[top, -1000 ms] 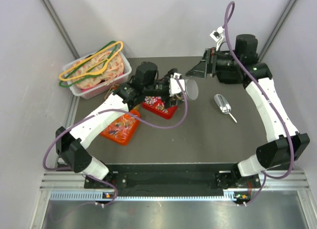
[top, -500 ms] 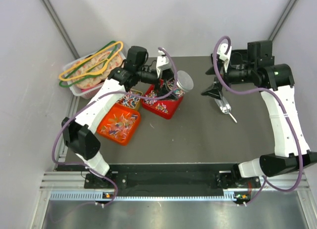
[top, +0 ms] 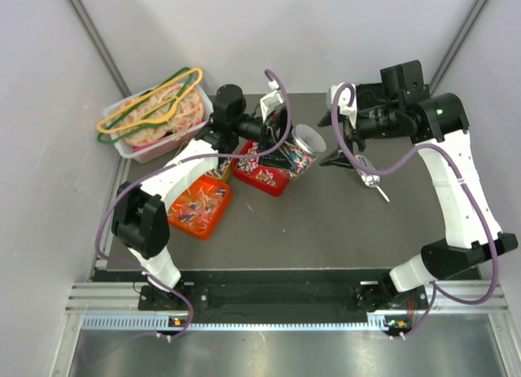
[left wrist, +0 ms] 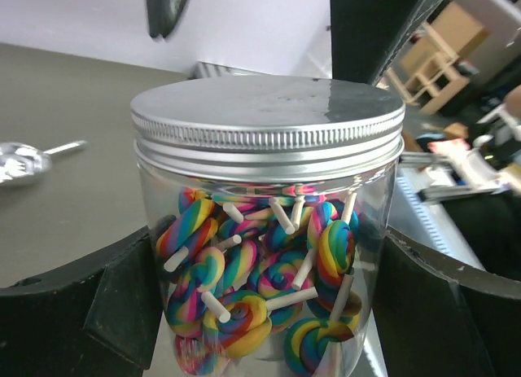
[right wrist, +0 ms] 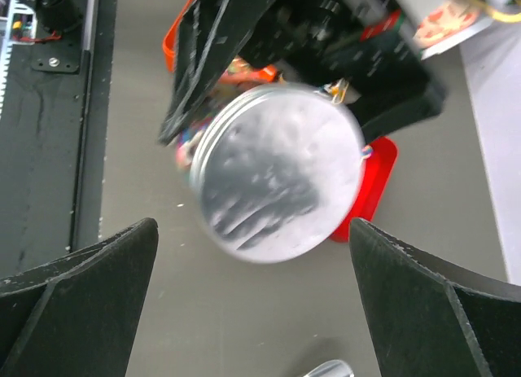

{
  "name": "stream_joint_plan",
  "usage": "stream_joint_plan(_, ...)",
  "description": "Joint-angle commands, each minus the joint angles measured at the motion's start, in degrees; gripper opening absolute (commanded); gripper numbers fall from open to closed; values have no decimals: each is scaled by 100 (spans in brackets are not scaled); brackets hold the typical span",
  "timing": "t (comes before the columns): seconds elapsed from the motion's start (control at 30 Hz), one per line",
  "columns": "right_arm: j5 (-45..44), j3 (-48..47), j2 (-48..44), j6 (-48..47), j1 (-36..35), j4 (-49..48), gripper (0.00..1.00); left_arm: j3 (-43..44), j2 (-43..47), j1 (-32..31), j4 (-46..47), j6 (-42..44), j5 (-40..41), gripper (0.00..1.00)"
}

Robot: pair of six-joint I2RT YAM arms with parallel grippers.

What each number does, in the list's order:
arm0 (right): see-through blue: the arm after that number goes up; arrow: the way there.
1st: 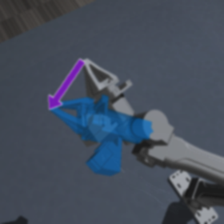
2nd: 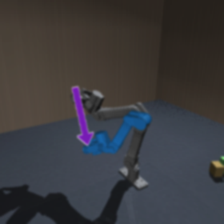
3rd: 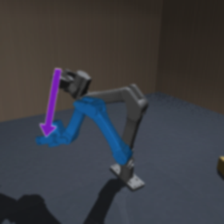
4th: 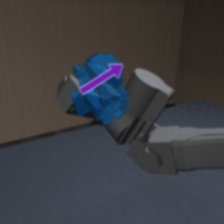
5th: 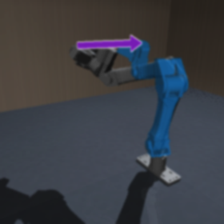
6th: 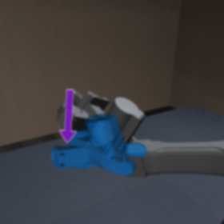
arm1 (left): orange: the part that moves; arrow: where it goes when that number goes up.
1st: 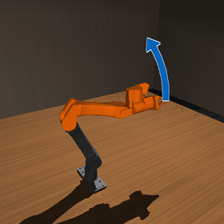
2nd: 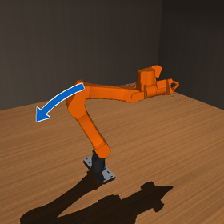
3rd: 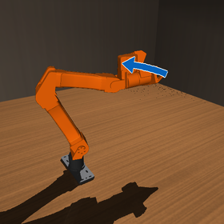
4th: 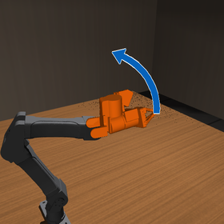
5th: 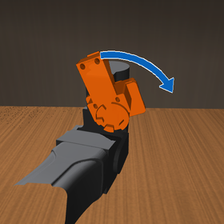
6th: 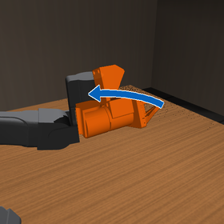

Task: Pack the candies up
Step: Screw the bottle lid onto the packing bottle.

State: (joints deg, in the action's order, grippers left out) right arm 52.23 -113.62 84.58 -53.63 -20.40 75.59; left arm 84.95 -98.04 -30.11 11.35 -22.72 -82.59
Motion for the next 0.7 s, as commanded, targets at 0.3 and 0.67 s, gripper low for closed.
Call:
stream_joint_plan(0.3,42,-757,226,-491,-52,430,99,-119,153,-162,3162,-2368,-1313,15)
stream_joint_plan(0.67,288,-1355,436,-87,54,351,99,-400,127,-223,3514,-2369,-1330,9)
